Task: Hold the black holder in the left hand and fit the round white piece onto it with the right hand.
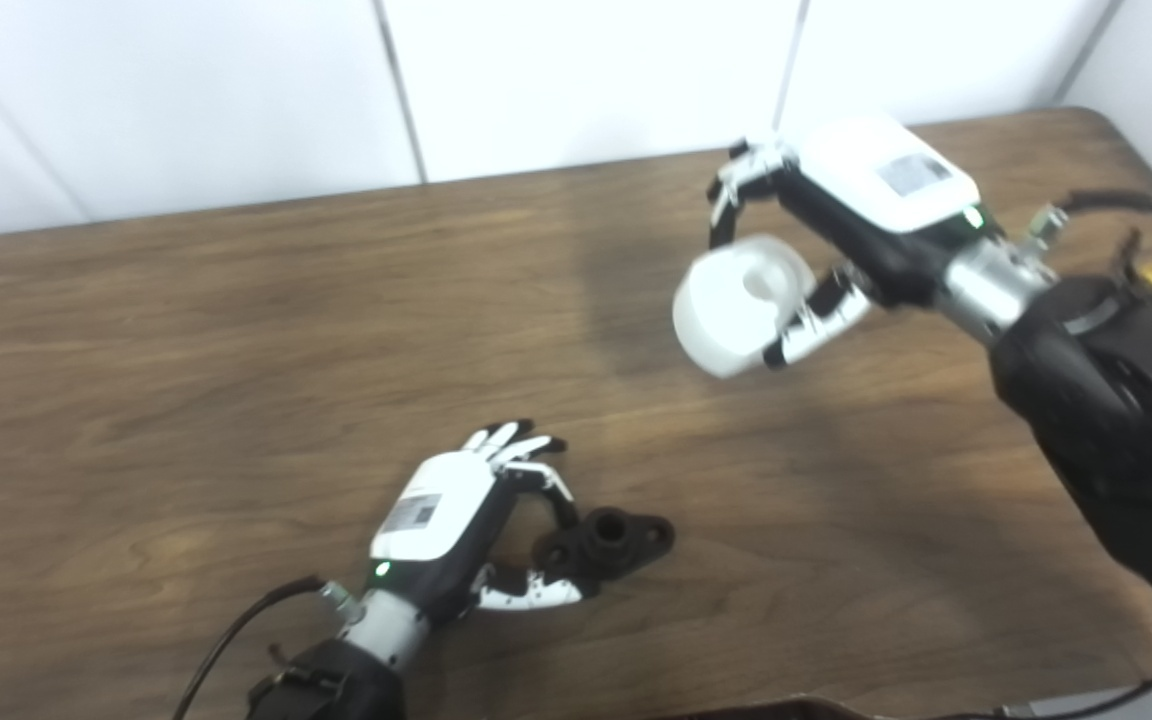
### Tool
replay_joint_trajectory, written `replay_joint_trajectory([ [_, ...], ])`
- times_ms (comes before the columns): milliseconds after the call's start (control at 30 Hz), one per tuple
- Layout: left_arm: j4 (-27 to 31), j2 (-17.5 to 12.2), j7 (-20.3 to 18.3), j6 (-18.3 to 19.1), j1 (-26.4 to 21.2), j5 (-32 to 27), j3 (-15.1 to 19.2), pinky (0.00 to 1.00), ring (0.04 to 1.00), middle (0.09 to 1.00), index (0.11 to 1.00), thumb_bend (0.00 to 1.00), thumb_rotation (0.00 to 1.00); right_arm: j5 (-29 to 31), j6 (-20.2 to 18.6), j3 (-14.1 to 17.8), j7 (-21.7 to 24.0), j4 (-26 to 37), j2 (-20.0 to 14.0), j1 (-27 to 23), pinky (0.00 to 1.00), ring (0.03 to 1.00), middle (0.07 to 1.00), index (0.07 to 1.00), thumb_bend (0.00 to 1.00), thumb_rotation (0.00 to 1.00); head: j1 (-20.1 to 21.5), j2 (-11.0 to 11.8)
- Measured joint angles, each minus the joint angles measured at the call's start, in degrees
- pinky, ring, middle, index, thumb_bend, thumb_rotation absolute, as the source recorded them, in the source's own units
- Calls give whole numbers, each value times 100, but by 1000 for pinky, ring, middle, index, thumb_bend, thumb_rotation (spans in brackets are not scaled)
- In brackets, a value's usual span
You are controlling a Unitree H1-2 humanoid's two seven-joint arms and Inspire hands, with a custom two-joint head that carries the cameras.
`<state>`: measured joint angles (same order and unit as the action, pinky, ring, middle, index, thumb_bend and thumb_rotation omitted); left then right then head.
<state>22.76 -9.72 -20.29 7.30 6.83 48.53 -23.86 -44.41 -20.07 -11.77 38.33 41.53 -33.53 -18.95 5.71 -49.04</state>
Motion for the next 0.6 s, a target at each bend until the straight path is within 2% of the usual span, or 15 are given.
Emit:
replay_joint_trajectory([
  [233, 6, 52, -78, 168, -97, 194, -117, 972, 976, 878, 493, 505, 54, 47, 8, 0, 486, 463, 226, 33, 903, 874, 757, 483, 525, 135, -263, -158],
  [433, 5, 114, -96, 324, -167, 262, -178, 967, 968, 871, 492, 506, 54, 96, -29, -27, 933, 826, 517, 66, 937, 903, 770, 483, 524, 133, -281, -211],
  [600, 5, 119, -108, 350, -189, 316, -204, 967, 967, 871, 492, 507, 55, 120, 6, -29, 1149, 910, 672, 66, 905, 896, 763, 482, 525, 136, -237, -307],
])
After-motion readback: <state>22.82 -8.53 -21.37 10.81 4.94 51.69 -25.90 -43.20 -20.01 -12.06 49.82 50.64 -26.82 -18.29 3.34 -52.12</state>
